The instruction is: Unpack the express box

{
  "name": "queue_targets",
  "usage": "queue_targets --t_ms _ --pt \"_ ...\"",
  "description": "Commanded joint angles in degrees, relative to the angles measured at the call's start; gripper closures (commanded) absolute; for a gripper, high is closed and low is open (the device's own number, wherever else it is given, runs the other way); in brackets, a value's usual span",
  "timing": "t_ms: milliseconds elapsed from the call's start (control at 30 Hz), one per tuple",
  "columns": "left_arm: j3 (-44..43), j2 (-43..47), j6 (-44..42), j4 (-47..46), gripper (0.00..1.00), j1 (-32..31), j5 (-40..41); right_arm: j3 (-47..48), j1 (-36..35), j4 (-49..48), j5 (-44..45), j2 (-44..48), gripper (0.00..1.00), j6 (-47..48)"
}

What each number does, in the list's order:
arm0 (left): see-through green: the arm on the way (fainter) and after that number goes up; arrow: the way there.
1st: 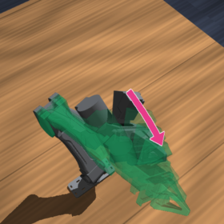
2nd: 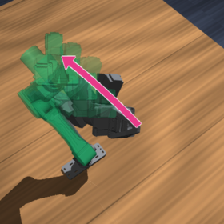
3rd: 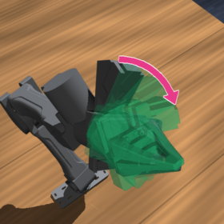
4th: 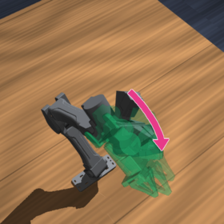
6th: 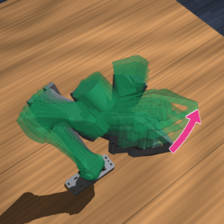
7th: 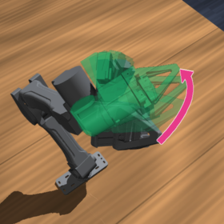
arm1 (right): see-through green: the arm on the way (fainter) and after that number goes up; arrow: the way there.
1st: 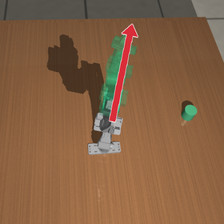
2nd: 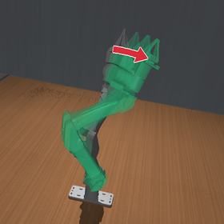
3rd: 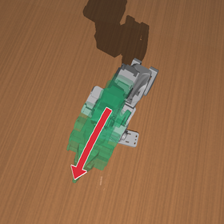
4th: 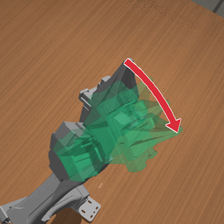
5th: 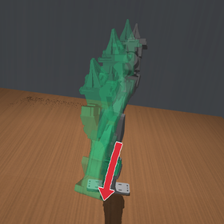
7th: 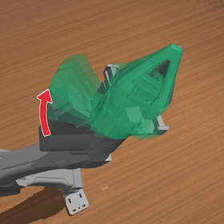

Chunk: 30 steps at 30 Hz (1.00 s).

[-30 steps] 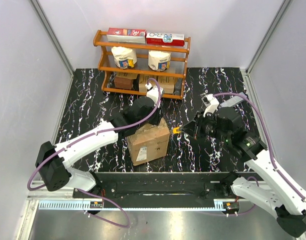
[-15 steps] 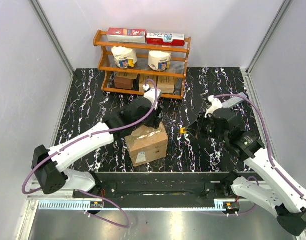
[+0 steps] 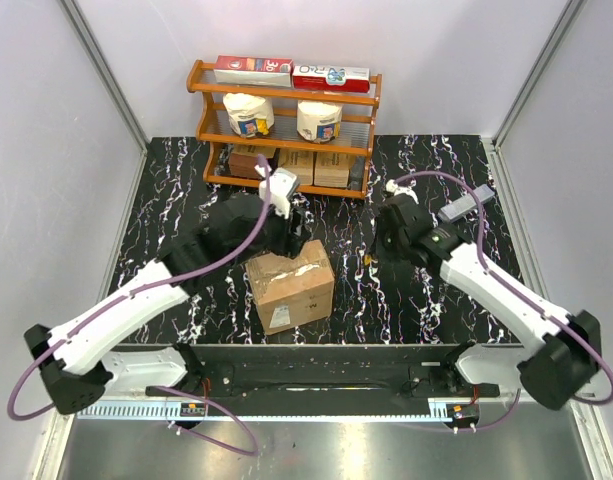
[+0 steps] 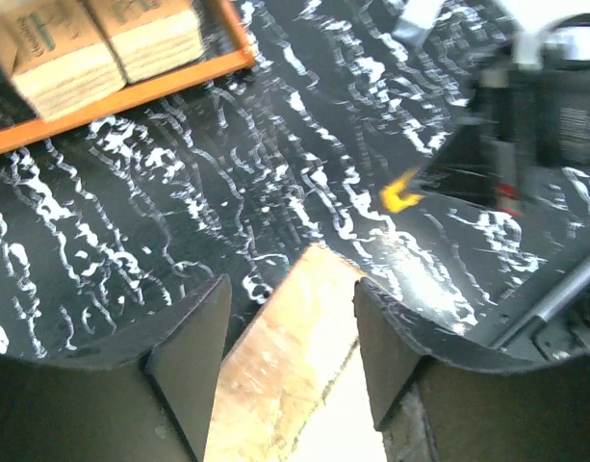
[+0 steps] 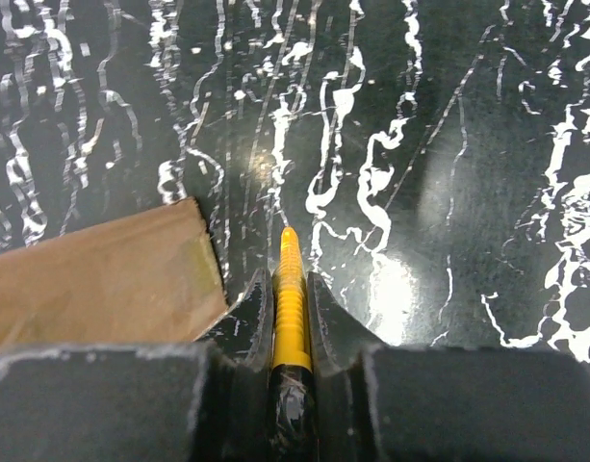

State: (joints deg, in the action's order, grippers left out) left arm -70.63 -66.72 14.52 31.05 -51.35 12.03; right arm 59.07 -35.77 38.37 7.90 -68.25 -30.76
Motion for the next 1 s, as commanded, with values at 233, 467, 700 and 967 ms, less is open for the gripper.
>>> queue_targets --t_ms 233,467,700,967 --pt "10.32 13.98 3.58 -2.05 0.74 -0.24 -31.16 9.58 8.78 1.54 3.29 -17.35 1.0 1.49" --pt "20.61 18.64 8.32 -3.62 0.82 -2.43 -28.38 4.23 16.78 -12.86 -14.65 -18.68 1.0 -0.08" --pt "25.8 18.03 9.03 -4.08 0.83 -6.21 -21.9 -0.27 21.0 -23.34 -24.94 -24.12 0.97 -10.01" --pt "26.34 20.57 9.03 -0.37 0.8 -7.09 -1.59 -0.97 21.79 -23.96 -21.53 -26.94 0.64 -12.82"
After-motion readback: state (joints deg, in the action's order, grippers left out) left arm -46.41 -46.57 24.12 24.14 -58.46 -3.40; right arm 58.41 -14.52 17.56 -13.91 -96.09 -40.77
